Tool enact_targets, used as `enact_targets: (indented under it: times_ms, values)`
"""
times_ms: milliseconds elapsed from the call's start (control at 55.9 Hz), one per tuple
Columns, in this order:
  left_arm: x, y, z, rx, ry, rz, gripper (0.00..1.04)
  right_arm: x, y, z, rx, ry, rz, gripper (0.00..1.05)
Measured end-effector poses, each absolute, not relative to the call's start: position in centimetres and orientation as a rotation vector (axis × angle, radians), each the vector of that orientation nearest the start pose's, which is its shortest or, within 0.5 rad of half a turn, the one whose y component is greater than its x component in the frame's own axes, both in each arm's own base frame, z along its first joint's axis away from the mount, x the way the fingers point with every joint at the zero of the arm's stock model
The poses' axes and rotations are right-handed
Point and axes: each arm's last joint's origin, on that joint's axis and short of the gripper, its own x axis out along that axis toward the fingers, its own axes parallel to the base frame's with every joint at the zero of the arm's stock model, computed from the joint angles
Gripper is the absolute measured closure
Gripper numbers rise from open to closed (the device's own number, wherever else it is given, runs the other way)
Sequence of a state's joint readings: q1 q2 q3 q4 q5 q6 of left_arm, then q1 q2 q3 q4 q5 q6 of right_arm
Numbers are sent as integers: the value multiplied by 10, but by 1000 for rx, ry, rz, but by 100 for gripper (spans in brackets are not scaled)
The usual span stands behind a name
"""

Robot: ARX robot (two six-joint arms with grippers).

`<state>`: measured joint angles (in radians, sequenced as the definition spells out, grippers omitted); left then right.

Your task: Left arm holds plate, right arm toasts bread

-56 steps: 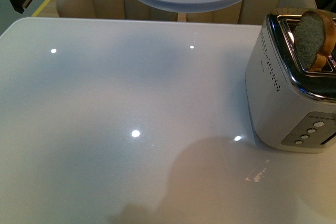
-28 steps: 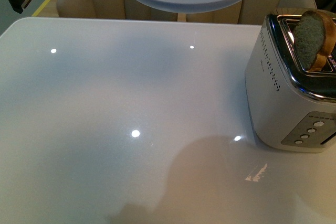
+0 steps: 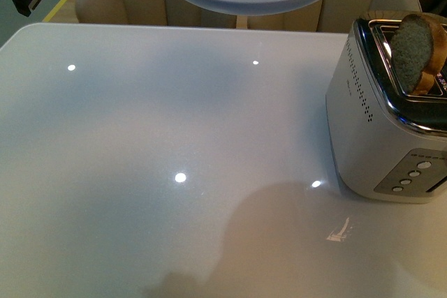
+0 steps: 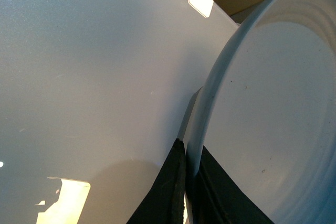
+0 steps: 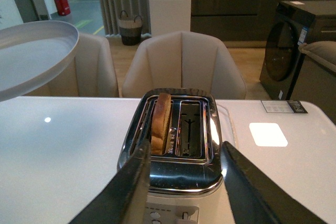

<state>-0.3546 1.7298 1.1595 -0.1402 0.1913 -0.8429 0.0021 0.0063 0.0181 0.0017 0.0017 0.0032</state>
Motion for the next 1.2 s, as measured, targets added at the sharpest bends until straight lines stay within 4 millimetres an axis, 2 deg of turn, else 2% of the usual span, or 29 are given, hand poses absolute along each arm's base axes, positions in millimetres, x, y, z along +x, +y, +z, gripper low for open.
enact_targets:
  times_ms: [143,286,322,429,537,698,912,1055,1163,1199]
  values:
    - [348,-135,220,-727,889,-188,102,97,0,169,3,-14,0,35]
    - [348,-135,220,-727,889,-188,102,97,0,169,3,-14,0,14]
    - [349,-135,219,-745,879,-240,102,97,0,169,3,-14,0,8]
    - [351,-137,222,-793,790,-469,102,97,0,169,3,-14,0,9]
    - [349,-132,233,-801,762,-496,102,97,0,169,3,-14,1,9]
    - [349,-100,242,-776,751,-445,102,97,0,169,3,-14,1,9]
    - [353,-28,227,-697,750,-322,102,97,0,169,3,-14,1,9]
    - [366,19,198,-628,775,-255,102,97,0,169,3,-14,1,9]
    - [375,45,164,-600,832,-180,102,97,0,169,3,-14,1,9]
    - [377,53,147,-597,864,-155,102,97,0,169,3,-14,1,9]
